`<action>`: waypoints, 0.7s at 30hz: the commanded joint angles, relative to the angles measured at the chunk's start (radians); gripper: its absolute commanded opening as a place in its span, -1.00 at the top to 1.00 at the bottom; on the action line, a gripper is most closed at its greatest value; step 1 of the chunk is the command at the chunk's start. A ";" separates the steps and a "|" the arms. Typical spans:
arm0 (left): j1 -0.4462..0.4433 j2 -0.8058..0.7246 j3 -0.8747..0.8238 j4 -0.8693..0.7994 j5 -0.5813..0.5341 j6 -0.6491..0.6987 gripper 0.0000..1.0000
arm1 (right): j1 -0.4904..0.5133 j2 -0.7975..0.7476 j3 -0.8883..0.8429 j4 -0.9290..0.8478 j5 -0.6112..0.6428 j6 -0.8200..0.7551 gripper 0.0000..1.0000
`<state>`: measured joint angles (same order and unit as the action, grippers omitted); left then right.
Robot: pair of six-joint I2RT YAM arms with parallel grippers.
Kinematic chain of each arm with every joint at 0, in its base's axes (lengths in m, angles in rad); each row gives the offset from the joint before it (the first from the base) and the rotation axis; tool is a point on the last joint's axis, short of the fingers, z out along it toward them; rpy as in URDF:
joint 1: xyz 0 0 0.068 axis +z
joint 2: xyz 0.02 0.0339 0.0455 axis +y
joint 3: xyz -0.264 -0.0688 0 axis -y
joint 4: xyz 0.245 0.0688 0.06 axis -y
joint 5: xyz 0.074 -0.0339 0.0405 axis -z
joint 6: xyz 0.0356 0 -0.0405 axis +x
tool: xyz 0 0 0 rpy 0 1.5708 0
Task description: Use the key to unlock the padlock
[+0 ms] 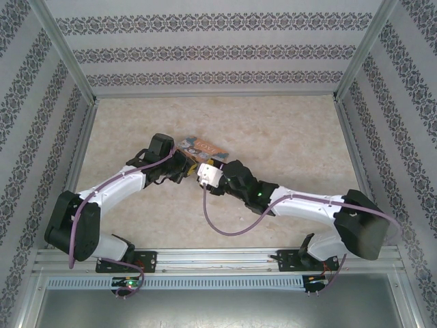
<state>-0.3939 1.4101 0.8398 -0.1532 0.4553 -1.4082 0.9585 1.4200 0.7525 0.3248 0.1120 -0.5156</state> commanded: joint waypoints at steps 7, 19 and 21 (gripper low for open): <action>-0.020 0.024 0.012 0.038 0.008 -0.040 1.00 | 0.016 0.093 0.054 0.008 0.019 -0.086 0.15; -0.028 0.028 0.014 0.053 0.015 -0.051 1.00 | 0.015 0.138 0.053 0.024 0.061 -0.115 0.33; -0.031 0.027 0.012 0.055 0.015 -0.054 1.00 | 0.015 0.147 0.052 0.032 0.068 -0.118 0.36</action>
<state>-0.4065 1.4326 0.8398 -0.1421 0.4625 -1.4380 0.9604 1.5520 0.7773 0.3260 0.1505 -0.6170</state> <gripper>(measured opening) 0.082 0.322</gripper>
